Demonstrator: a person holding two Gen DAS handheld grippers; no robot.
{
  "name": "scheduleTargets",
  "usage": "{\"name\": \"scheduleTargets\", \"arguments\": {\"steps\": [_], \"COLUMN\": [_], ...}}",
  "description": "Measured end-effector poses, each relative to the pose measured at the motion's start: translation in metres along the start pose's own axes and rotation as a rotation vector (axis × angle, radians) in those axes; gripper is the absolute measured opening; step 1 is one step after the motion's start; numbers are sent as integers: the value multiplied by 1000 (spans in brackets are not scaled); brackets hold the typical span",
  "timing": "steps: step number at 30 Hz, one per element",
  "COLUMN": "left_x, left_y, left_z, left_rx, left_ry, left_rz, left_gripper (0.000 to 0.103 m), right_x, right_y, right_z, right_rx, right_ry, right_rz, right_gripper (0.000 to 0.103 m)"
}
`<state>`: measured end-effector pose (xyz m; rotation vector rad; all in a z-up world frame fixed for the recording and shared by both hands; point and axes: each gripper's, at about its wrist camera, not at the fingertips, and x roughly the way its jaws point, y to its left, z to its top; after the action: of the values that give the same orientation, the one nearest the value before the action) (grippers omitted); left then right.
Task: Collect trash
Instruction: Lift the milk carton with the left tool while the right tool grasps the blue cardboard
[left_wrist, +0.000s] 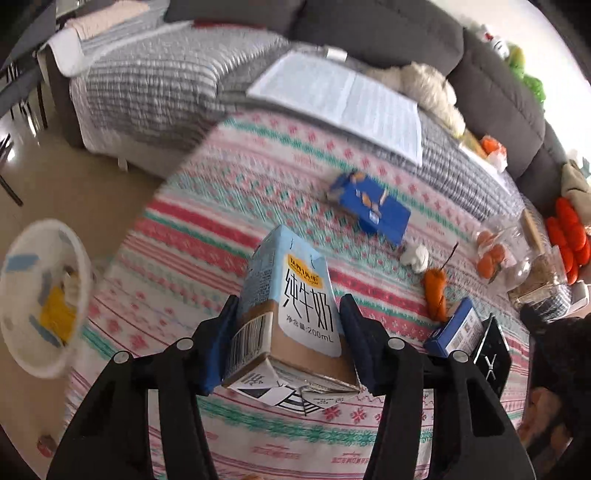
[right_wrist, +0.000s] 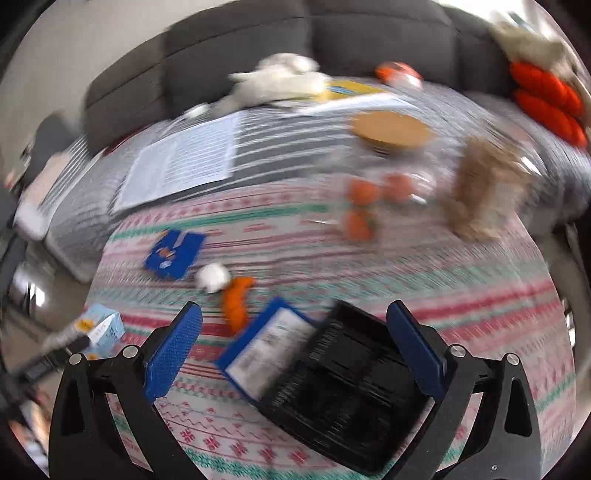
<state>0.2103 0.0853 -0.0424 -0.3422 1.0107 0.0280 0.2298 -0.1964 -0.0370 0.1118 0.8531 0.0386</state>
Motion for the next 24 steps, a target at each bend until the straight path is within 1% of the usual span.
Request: {"name": "scheduleTargets", "arguments": {"steps": [2, 3, 4, 6, 7, 10, 11, 12, 14, 15, 16, 19, 20, 21, 22, 24], "left_x": [-16, -26, -35, -46, -51, -63, -65, -67, -69, -70, -71, -74, -76, -76, -77, -77], "left_y": [6, 9, 9, 10, 13, 27, 33, 41, 51, 57, 63, 75, 77, 81, 84, 88], "left_z": [7, 10, 12, 16, 19, 24, 26, 28, 31, 33, 34, 35, 35, 36, 37, 37], "left_rx": [15, 37, 65, 107, 120, 117, 107, 89, 64, 51, 40, 12, 5, -5, -12, -24], "left_ry": [-42, -80, -122, -184, -207, -237, -236, -228, -213, -208, -205, -201, -199, -196, -194, -192], "left_rz": [-17, -5, 23, 65, 73, 77, 74, 66, 51, 45, 45, 42, 36, 27, 23, 22], "left_gripper": [54, 54, 54, 54, 54, 54, 54, 54, 54, 55, 55, 54, 54, 54, 55, 55], "right_x": [14, 21, 30, 47, 57, 82, 93, 99, 120, 126, 136, 158, 162, 162, 162, 158], "right_y": [32, 44, 63, 94, 109, 142, 155, 161, 175, 177, 178, 169, 164, 160, 157, 155], "right_z": [1, 3, 5, 10, 14, 20, 21, 20, 20, 20, 22, 33, 38, 42, 45, 49], "right_rx": [-118, -171, -239, -339, -385, -513, -575, -611, -688, -702, -704, -629, -593, -561, -530, -489], "right_ry": [-11, -11, -16, -26, -22, -17, -14, -5, 35, 48, 75, 163, 165, 167, 175, 170], "right_rz": [15, 15, 7, 6, 10, -7, -32, -45, -76, -92, -95, -62, -58, -45, -30, -11], "right_gripper": [96, 96, 96, 96, 96, 95, 95, 95, 93, 88, 80, 64, 58, 47, 34, 25]}}
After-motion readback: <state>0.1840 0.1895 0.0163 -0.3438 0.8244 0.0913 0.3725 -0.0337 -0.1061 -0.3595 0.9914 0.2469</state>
